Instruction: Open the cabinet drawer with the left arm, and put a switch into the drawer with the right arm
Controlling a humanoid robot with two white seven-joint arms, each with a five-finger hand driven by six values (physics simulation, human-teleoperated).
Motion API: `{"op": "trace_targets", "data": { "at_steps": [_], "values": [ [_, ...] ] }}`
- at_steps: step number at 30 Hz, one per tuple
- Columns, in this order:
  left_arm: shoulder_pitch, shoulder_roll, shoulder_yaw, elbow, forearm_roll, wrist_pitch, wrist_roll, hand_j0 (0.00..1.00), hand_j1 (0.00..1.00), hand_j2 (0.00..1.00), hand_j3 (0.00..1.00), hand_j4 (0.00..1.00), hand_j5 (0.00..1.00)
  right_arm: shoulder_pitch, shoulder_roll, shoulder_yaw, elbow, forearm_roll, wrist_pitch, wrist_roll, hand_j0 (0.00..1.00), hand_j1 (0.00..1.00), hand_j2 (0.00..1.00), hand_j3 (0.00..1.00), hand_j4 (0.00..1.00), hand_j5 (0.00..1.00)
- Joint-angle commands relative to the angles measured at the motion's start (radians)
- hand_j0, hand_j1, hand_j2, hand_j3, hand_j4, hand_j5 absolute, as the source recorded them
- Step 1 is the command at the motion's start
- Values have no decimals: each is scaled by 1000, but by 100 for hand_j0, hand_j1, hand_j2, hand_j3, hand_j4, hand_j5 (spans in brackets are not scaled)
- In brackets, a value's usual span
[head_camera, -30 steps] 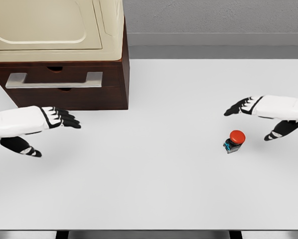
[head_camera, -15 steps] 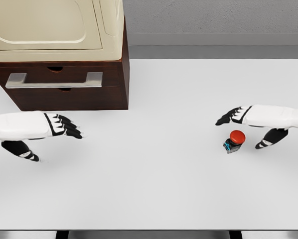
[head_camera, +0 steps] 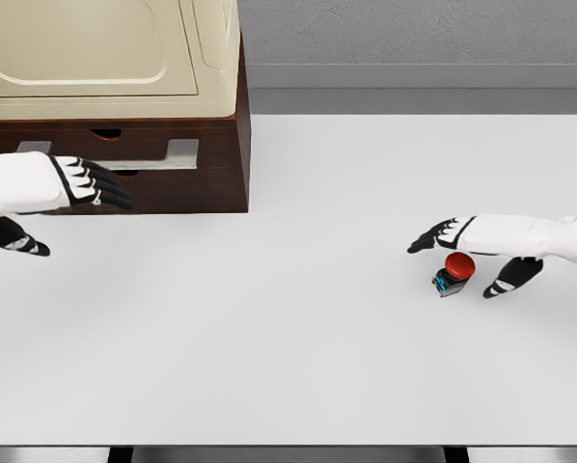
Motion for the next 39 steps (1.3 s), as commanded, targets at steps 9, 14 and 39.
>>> {"op": "trace_targets", "data": {
  "at_steps": [9,14,39],
  "values": [
    [-6,-39,2,1,122,2,23,100,100,100,100,100,100,0,17,0,22,10,3,0,98,98,98,98,98,98],
    [-3,-33,-9,1,132,2,-68,100,100,100,100,100,100,2,17,2,11,10,-2,0,94,94,94,94,94,94],
    [-17,-27,-10,4,418,2,-142,100,100,100,100,100,100,0,9,2,-15,10,-3,0,76,76,76,76,76,76]
  ]
}}
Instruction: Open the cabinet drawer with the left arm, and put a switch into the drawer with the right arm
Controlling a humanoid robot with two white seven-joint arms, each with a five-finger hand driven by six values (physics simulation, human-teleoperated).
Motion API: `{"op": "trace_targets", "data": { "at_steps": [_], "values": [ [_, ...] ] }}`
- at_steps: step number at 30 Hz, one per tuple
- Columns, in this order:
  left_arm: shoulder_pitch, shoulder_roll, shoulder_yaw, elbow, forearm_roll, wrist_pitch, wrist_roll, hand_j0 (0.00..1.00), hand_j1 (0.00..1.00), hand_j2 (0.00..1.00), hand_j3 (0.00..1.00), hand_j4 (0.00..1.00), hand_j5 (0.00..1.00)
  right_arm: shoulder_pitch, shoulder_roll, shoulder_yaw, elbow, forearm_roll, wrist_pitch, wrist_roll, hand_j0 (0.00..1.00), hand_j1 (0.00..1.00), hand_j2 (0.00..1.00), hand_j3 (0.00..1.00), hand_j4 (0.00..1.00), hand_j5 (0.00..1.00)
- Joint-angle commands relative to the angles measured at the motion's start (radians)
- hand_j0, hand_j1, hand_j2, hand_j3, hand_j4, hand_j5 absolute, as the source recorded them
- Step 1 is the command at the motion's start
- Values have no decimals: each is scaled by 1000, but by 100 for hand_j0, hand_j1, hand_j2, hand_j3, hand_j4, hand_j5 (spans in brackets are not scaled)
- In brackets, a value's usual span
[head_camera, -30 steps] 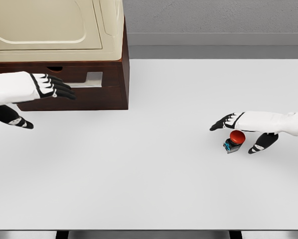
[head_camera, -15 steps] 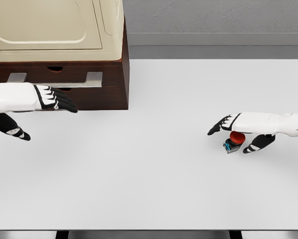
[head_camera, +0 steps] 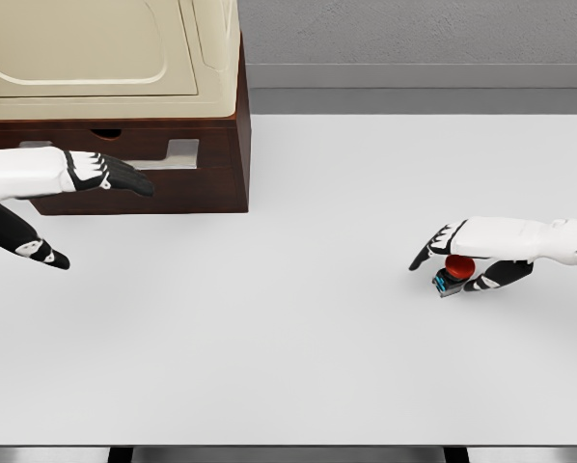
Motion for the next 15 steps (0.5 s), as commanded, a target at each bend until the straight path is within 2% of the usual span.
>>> {"op": "trace_targets", "data": {
  "at_steps": [1,13,15],
  "values": [
    [0,-1,1,1,44,3,2,100,100,100,100,100,100,0,1,-1,3,-6,4,0,76,76,76,76,76,76],
    [-2,14,7,1,27,35,-28,100,100,100,100,100,100,0,1,9,10,-6,5,0,75,75,75,75,75,75],
    [-2,17,8,-1,19,124,-28,100,100,100,100,100,100,0,1,9,11,-8,5,0,75,75,75,75,75,75]
  ]
}}
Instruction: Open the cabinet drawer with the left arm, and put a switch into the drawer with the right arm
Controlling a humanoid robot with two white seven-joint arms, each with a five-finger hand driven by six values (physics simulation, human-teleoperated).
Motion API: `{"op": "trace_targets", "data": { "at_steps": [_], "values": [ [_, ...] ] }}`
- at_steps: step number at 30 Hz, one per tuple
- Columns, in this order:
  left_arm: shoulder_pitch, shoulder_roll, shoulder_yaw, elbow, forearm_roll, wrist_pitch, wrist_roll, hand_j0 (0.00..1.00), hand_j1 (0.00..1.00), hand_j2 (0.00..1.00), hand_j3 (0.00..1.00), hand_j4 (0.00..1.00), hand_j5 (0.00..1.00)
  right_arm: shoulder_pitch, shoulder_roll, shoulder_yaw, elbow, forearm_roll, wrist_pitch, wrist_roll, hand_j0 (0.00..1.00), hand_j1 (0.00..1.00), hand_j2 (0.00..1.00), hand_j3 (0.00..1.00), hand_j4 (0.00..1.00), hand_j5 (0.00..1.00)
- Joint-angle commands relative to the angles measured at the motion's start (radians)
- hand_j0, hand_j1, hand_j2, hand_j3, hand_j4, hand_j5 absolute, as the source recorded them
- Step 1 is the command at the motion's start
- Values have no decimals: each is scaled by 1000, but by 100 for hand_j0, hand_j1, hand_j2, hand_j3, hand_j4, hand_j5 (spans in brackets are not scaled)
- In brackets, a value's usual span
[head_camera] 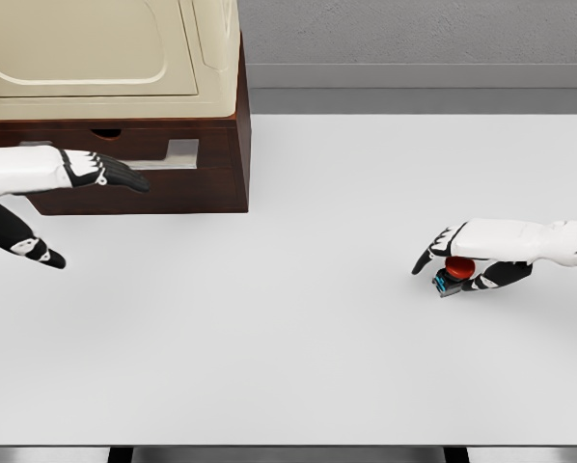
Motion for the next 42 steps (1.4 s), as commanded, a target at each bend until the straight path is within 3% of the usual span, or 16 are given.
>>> {"op": "trace_targets", "data": {
  "at_steps": [1,11,20,24,42],
  "values": [
    [0,5,4,-1,-1,69,-1,100,100,100,100,100,100,0,-2,0,0,-7,1,0,72,72,72,72,72,72],
    [-46,-54,19,-1,-6,120,-1,100,100,100,100,100,100,0,-2,0,8,-7,1,0,70,70,70,70,70,70],
    [-32,-56,2,1,40,142,-1,100,100,100,100,100,100,0,-2,0,22,-7,1,0,65,65,65,65,65,65],
    [-9,-64,15,11,39,217,-1,100,100,100,100,100,100,0,-2,0,22,-7,0,0,61,61,61,61,61,61],
    [12,-71,16,126,68,267,-1,100,100,100,100,100,100,-12,0,-8,17,-9,-2,0,54,54,54,54,54,54]
  ]
}}
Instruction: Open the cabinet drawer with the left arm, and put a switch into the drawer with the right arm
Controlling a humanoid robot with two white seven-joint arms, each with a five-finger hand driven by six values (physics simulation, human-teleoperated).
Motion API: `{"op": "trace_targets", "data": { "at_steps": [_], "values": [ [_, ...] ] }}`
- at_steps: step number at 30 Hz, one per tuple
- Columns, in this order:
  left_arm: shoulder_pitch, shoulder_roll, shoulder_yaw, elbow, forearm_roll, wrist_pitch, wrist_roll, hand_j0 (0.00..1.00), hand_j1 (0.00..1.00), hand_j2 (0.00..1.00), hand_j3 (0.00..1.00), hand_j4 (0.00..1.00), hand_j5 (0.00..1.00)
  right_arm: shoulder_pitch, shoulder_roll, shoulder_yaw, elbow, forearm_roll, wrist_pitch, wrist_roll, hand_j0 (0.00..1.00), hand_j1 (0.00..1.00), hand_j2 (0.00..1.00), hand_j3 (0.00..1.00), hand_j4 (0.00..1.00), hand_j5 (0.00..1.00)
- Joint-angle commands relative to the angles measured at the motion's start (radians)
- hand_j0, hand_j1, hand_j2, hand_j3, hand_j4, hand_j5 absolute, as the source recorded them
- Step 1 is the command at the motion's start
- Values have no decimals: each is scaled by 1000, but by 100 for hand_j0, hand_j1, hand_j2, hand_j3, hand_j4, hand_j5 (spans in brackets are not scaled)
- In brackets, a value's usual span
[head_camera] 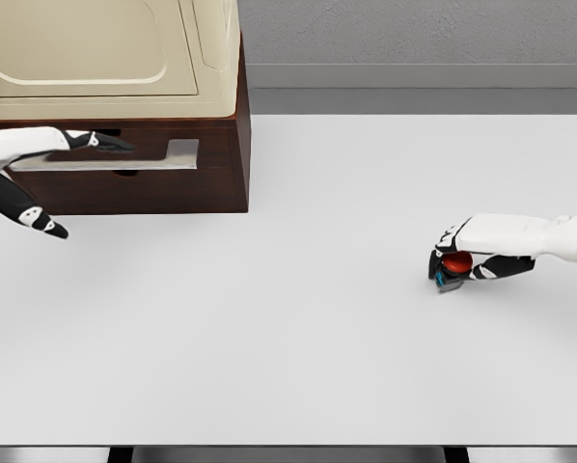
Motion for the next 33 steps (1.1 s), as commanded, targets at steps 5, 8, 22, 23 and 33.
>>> {"op": "trace_targets", "data": {
  "at_steps": [5,8,22,23,33],
  "values": [
    [2,-43,1,42,8,20,0,100,100,100,100,100,100,-9,-1,-3,-7,-7,2,0,54,54,54,54,54,54],
    [2,-57,1,43,8,42,0,100,100,100,100,100,100,-14,1,-4,-7,-9,2,0,54,54,54,54,54,54],
    [9,-81,3,63,10,76,0,100,100,100,100,100,100,-43,18,-4,-13,-14,1,0,51,51,51,51,51,51],
    [11,-84,3,63,11,76,0,100,100,100,100,100,100,-44,19,-4,-15,-14,1,0,51,51,51,51,51,51],
    [14,-84,4,108,27,77,0,100,100,100,100,100,100,-66,48,-3,-21,-14,1,0,51,51,51,51,51,51]
  ]
}}
